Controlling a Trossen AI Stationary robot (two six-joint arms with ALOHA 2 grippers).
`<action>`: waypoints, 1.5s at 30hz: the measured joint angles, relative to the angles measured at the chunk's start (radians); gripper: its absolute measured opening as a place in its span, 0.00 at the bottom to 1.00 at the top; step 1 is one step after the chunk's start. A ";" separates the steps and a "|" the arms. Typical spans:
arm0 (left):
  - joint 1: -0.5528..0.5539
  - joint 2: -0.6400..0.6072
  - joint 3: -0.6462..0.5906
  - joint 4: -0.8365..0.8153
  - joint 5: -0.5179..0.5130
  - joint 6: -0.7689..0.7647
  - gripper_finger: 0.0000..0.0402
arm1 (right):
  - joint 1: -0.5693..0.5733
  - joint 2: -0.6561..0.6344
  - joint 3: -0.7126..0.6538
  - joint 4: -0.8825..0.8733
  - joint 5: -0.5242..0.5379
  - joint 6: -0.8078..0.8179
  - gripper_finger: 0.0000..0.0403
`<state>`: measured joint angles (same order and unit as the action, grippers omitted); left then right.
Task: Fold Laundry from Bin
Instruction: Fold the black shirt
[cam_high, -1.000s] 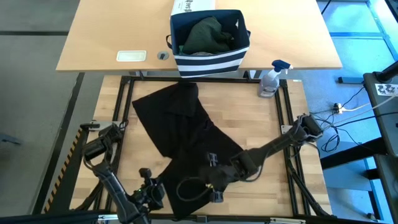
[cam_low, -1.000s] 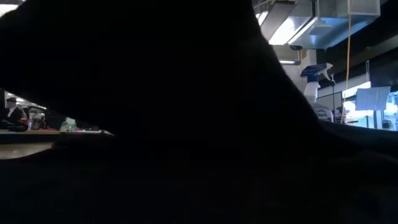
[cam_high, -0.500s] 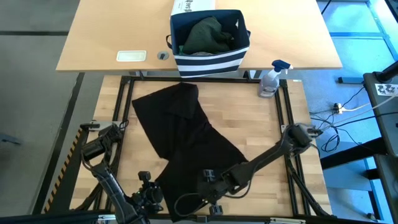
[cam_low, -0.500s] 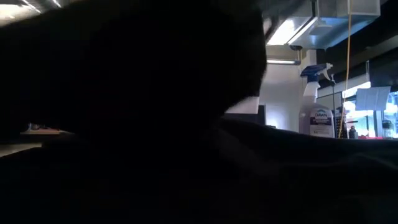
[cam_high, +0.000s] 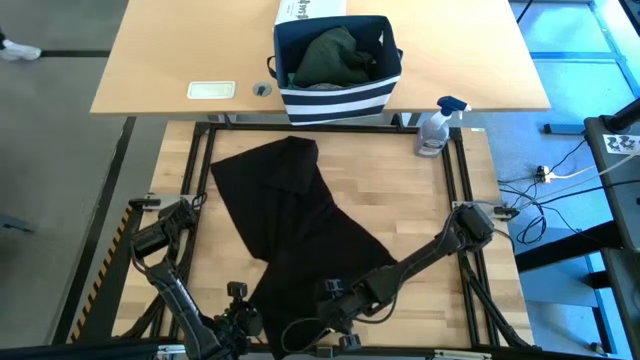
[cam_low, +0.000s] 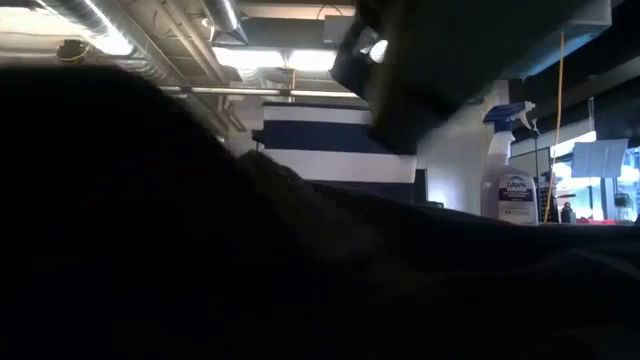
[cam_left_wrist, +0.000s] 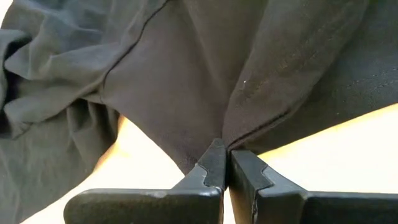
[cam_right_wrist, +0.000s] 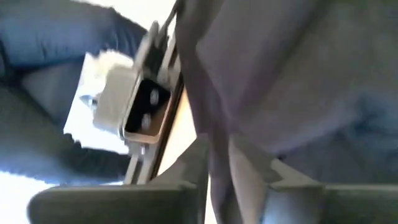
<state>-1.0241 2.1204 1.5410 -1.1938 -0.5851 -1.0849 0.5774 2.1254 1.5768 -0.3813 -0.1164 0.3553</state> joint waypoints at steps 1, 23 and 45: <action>0.000 0.000 0.000 0.000 0.006 0.001 0.00 | 0.000 0.000 0.000 -0.019 -0.008 -0.006 0.20; 0.001 0.000 -0.001 0.002 0.020 0.019 0.00 | 0.019 -0.126 -0.135 -0.516 0.277 0.095 0.31; 0.101 0.000 -0.001 0.080 -0.045 0.109 0.00 | -0.083 -0.349 -0.648 -0.234 0.303 0.222 0.31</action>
<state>-0.9227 2.1204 1.5402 -1.1138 -0.6296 -0.9756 0.4948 1.7762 0.9289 -0.6152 0.1866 0.5774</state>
